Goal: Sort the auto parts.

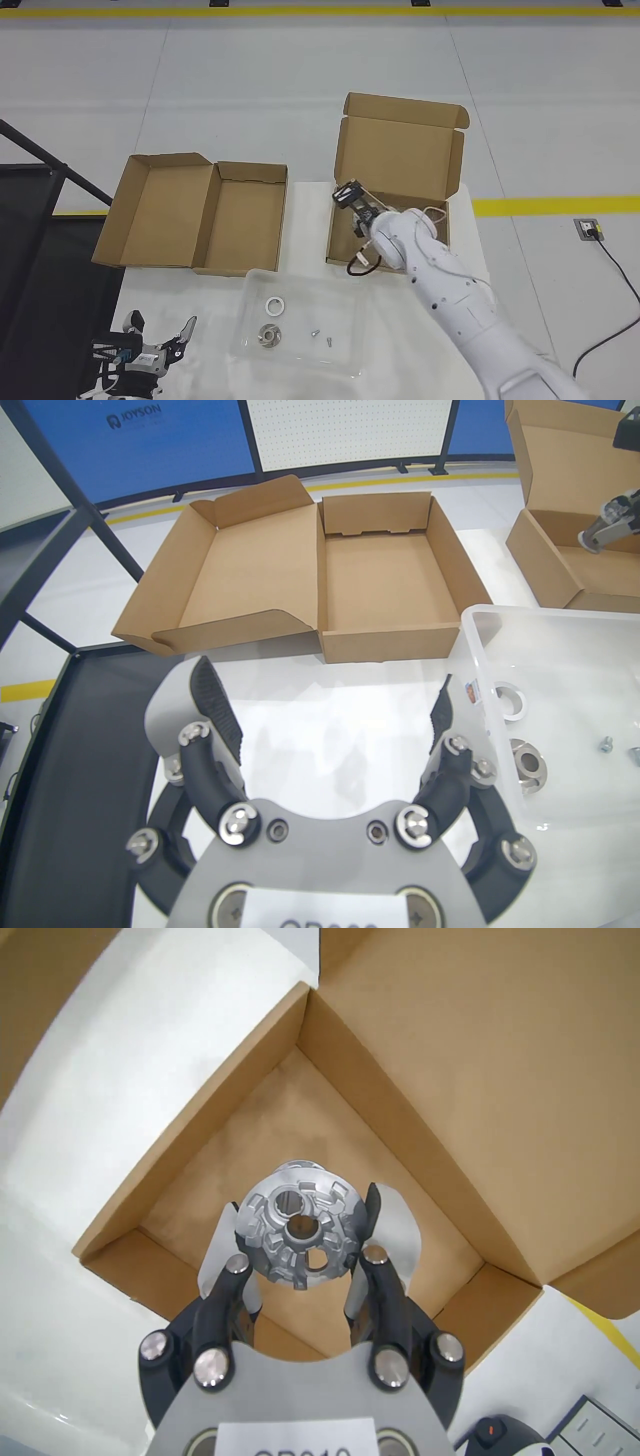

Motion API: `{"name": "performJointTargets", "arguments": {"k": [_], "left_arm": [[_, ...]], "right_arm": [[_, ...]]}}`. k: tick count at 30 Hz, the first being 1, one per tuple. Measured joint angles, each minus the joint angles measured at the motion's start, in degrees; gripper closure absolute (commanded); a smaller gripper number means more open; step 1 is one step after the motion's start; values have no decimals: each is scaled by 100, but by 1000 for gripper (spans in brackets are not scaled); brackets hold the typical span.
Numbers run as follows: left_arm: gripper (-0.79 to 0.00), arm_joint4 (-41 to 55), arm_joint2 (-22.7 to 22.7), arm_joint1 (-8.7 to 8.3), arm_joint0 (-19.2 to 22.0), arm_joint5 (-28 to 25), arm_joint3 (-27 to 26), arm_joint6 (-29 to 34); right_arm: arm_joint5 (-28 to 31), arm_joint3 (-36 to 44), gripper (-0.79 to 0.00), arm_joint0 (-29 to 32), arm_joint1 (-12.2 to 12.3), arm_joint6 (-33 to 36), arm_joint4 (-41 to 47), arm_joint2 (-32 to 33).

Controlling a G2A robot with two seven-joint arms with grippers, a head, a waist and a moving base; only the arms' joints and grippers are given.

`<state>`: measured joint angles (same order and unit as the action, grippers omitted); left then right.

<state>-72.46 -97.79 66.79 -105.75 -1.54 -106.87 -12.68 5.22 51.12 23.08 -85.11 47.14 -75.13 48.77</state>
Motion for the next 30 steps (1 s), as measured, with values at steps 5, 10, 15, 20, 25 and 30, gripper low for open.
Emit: {"name": "performJointTargets", "arguments": {"k": [5, 10, 15, 20, 25, 30], "left_arm": [[-785, 0, 0, 0, 0, 0, 0, 0], [-785, 0, 0, 0, 0, 0, 0, 0], [-785, 0, 0, 0, 0, 0, 0, 0], [-785, 0, 0, 0, 0, 0, 0, 0], [-785, 0, 0, 0, 0, 0, 0, 0], [-785, 0, 0, 0, 0, 0, 0, 0]], "right_arm": [[114, -605, 0, -216, -170, 28, 223, -186], [121, -1102, -92, -389, -318, -89, 338, -305], [143, -1515, -610, -526, -435, -206, 433, -365], [169, -1816, -785, -635, -534, -347, 536, -385], [205, -1927, -727, -723, -579, -378, 567, -366], [172, -1798, -785, -769, -554, -384, 569, -255]]}}
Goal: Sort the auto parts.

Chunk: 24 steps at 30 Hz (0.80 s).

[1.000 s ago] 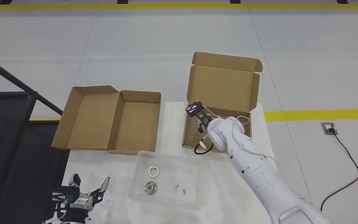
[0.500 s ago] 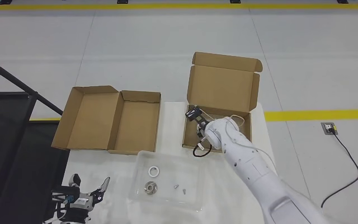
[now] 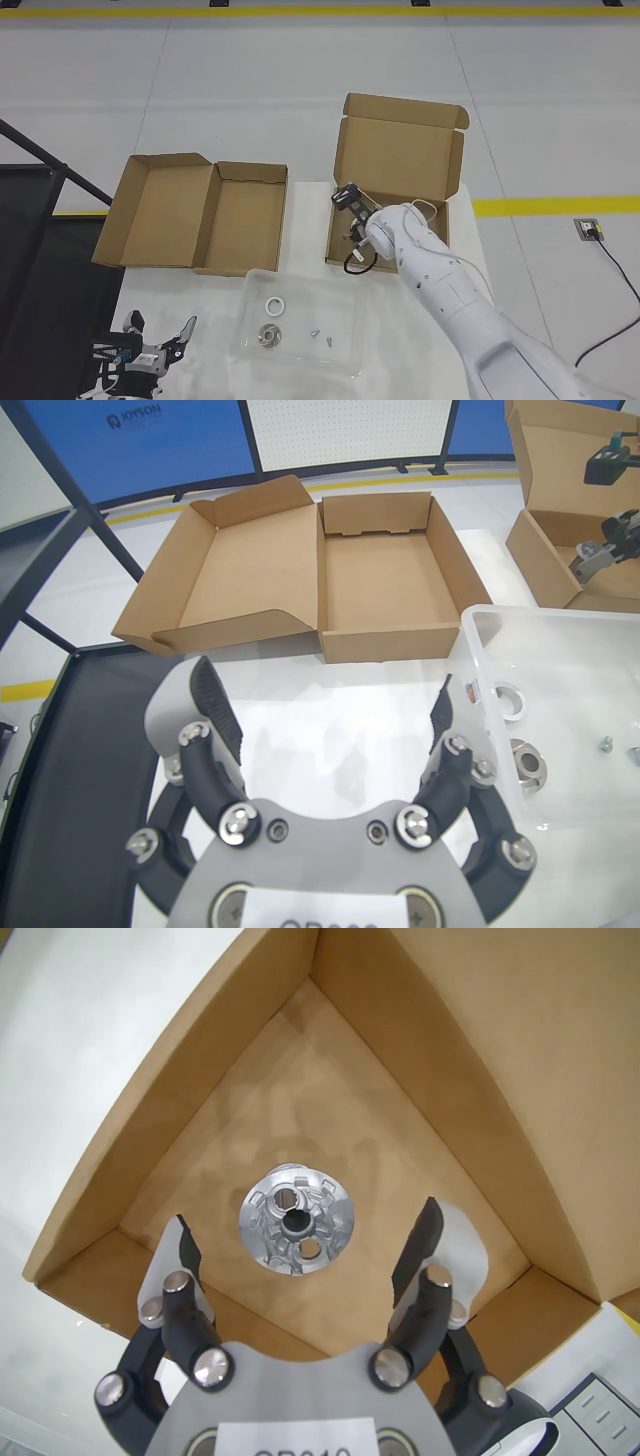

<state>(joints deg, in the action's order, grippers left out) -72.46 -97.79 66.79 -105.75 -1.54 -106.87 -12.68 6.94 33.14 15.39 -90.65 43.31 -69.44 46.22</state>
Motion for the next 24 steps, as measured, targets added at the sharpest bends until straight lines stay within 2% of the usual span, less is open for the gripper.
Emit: {"name": "performJointTargets", "arguments": {"k": [4, 7, 10, 13, 16, 20, 24], "left_arm": [[-785, 0, 0, 0, 0, 0, 0, 0], [-785, 0, 0, 0, 0, 0, 0, 0], [-785, 0, 0, 0, 0, 0, 0, 0], [-785, 0, 0, 0, 0, 0, 0, 0], [-785, 0, 0, 0, 0, 0, 0, 0], [-785, 0, 0, 0, 0, 0, 0, 0], [-785, 0, 0, 0, 0, 0, 0, 0]], "right_arm": [[93, 626, -785, 140, 125, 95, 16, 228], [242, 1600, -785, 515, 302, 303, 9, 527], [420, 3082, -785, 1214, 537, 751, -109, 941], [682, 4945, -785, 2226, 783, 1364, -262, 1456], [993, 6229, -785, 2993, 915, 1790, -246, 1748], [1495, 7046, -785, 3546, 984, 2146, -35, 1684], [1839, 7089, -785, 3706, 978, 2603, 94, 1195]]}}
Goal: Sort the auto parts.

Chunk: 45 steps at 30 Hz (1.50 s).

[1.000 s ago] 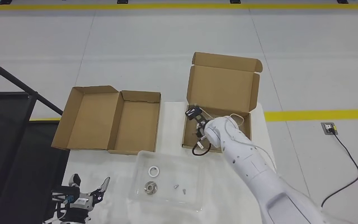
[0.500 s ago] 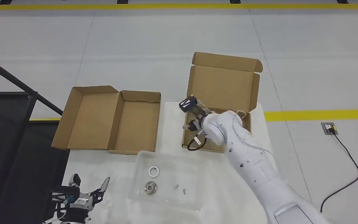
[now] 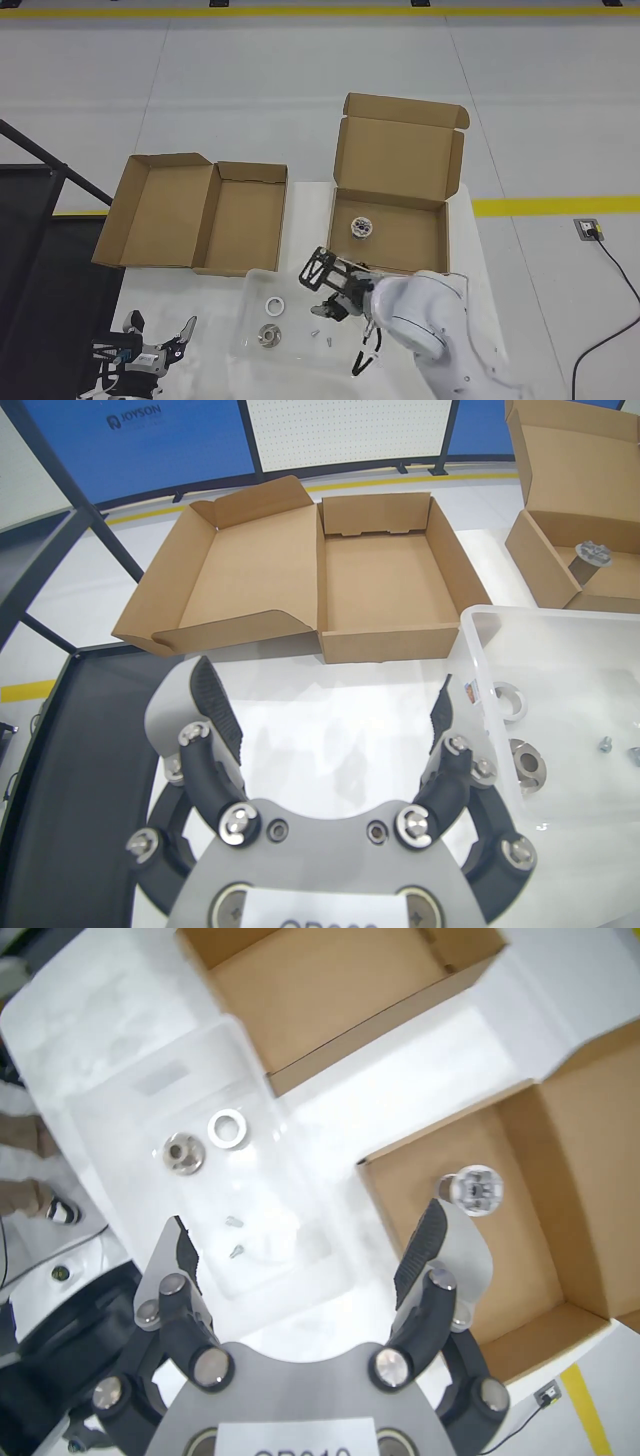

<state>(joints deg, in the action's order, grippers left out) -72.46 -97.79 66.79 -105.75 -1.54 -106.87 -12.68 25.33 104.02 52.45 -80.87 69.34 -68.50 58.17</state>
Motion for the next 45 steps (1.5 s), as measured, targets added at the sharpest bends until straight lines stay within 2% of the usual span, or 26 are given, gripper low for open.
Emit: {"name": "performJointTargets", "arguments": {"k": [12, 16, 19, 24, 27, 31, 45], "left_arm": [[-785, 0, 0, 0, 0, 0, 0, 0], [-785, 0, 0, 0, 0, 0, 0, 0], [-785, 0, 0, 0, 0, 0, 0, 0], [-785, 0, 0, 0, 0, 0, 0, 0], [-785, 0, 0, 0, 0, 0, 0, 0], [-785, 0, 0, 0, 0, 0, 0, 0], [-785, 0, 0, 0, 0, 0, 0, 0]], "right_arm": [[39, -52, -785, 12, -2, -7, 3, -92], [428, -445, -785, -185, -50, 58, -427, -701], [684, -1044, -785, -576, -179, 269, -770, -1431], [316, -1892, -785, -1088, -420, 96, -888, -2060], [281, -2297, -668, -1256, -511, -141, -836, -2193], [348, -2733, -382, -1407, -614, -85, -673, -2346], [176, -3576, -336, -1585, -876, 121, -588, -2702]]}}
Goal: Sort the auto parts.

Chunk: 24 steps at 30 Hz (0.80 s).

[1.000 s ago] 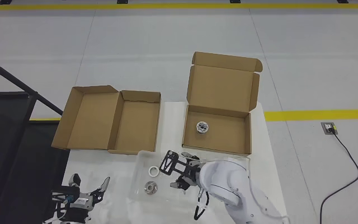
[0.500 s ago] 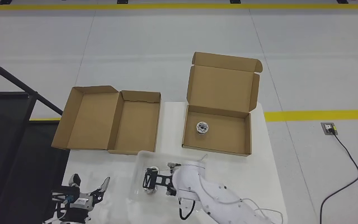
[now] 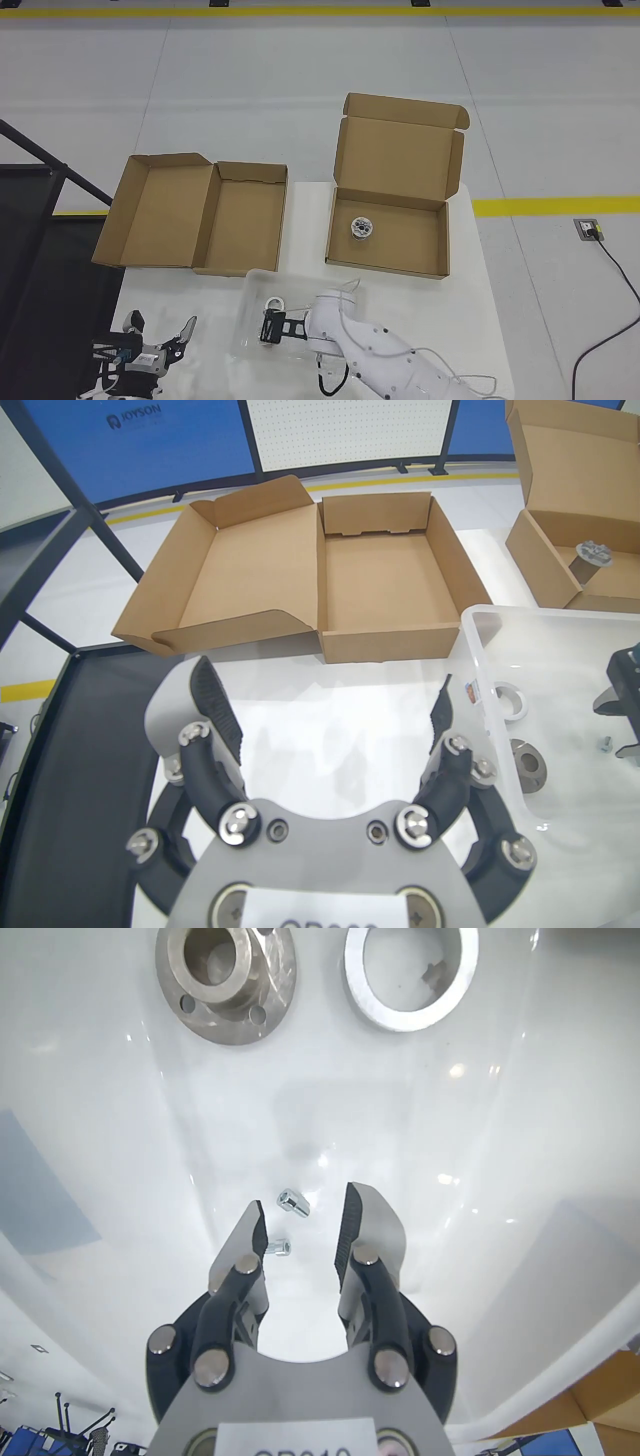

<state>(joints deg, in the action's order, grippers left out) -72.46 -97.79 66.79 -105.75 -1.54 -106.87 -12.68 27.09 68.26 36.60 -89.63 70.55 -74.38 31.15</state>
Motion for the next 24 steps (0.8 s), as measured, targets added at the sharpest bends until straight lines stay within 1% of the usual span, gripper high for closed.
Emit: {"name": "performJointTargets", "arguments": {"k": [6, 8, 9, 10, 19, 22, 23, 24], "left_arm": [[-785, 0, 0, 0, 0, 0, 0, 0], [-785, 0, 0, 0, 0, 0, 0, 0], [-785, 0, 0, 0, 0, 0, 0, 0], [-785, 0, 0, 0, 0, 0, 0, 0], [-785, 0, 0, 0, 0, 0, 0, 0], [-785, 0, 0, 0, 0, 0, 0, 0], [-785, 0, 0, 0, 0, 0, 0, 0], [-785, 0, 0, 0, 0, 0, 0, 0]], "right_arm": [[-3, -308, -311, -70, -95, -34, 9, -84], [-19, -400, -277, -97, -127, -45, -8, -110], [-28, -437, -234, -108, -141, -42, -21, -123], [-37, -482, -219, -122, -159, -42, -33, -138], [-38, -737, -225, -180, -265, -78, -76, -194], [-23, -800, -206, -195, -298, -101, -80, -204], [-13, -829, -182, -203, -311, -115, -82, -206], [-7, -852, -80, -210, -320, -125, -85, -207]]}}
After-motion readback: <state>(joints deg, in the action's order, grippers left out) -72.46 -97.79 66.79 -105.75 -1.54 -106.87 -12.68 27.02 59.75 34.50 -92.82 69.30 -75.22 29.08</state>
